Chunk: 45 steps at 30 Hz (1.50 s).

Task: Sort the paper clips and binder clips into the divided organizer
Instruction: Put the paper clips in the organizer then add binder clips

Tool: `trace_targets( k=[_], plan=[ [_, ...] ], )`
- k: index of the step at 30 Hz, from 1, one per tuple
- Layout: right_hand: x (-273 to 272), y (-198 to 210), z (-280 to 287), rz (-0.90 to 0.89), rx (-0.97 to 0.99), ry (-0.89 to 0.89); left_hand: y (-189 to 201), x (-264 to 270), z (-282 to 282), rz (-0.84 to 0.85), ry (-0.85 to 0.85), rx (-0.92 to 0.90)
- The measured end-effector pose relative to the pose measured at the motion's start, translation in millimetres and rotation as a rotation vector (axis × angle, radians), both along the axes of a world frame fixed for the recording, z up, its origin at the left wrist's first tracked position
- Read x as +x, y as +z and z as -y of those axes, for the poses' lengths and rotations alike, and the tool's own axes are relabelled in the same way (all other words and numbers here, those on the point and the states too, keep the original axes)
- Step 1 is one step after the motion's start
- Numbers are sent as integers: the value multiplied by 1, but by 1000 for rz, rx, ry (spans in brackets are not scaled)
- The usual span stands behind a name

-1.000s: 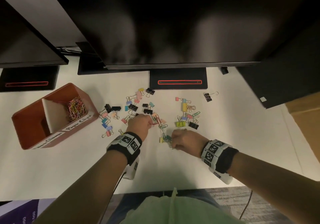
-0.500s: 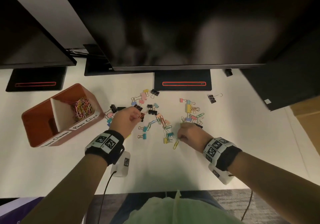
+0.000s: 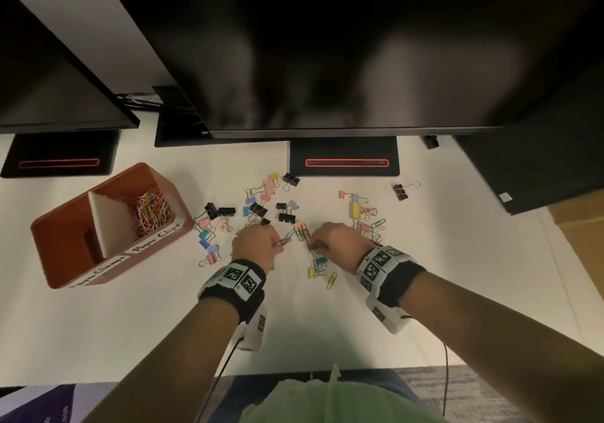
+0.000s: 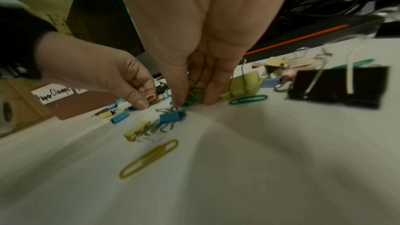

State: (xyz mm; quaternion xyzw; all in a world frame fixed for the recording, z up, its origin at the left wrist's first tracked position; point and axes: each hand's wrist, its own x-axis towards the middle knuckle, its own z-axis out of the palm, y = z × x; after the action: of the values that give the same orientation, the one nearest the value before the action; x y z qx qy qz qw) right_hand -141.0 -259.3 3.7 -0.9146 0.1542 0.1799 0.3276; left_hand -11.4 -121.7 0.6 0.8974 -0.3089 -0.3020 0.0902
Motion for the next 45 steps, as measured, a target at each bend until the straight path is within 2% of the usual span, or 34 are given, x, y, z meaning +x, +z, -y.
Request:
trace_targets(
  k=[6,11,15,18,23,26,30,38,45],
  plan=[
    [5,-12,1,60,-91,46,-3,0,-2,61,-98,-54],
    [-6,-12,7,64,-79,36,-3,-1,-4,93,-143,-34],
    [-15,-8,11,51,-59,22,0,-1,-1,41,-209,5],
    [-20,-7,13,50,-57,31,2,4,-2,-51,-150,-20],
    [-20,-4,15,34,-49,29,9,3,6,-135,-20,-185],
    [-18,-3,13,6,-48,2,5,-4,14,-147,37,-171],
    [-15,2,14,-41,-48,2,-5,-6,17,-46,-19,-68],
    [20,10,-5,-35,-23,-96,-8,2,3,-24,-91,-105],
    [33,-1,-6,-119,-70,-220,-1,8,-9,-190,123,-217]
  ],
)
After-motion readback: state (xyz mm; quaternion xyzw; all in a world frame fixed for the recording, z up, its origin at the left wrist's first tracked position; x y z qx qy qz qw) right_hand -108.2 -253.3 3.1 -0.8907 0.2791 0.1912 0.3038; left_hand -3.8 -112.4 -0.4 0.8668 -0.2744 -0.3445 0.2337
